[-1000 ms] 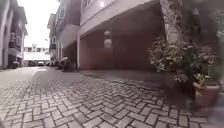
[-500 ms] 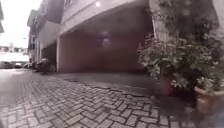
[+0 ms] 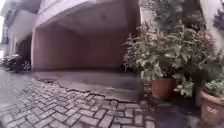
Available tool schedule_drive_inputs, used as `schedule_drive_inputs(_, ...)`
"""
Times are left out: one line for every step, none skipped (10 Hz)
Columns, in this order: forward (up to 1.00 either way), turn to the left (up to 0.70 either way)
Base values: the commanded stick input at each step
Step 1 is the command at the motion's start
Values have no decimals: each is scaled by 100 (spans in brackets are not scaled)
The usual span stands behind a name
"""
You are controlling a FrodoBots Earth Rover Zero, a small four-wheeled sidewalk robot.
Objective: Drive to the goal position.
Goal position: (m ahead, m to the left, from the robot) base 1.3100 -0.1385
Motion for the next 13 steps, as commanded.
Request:
schedule_drive_inputs(17, 0)
schedule_drive_inputs(5, 0)
schedule_drive_inputs(0, 0)
schedule_drive_inputs(0, 0)
schedule_drive_inputs(0, 0)
schedule_drive_inputs(0, 0)
schedule_drive_inputs(0, 0)
schedule_drive_inputs(0, 0)
schedule_drive_inputs(0, 0)
schedule_drive_inputs(0, 0)
schedule_drive_inputs(0, 0)
schedule_drive_inputs(9, 0)
schedule_drive_inputs(28, 0)
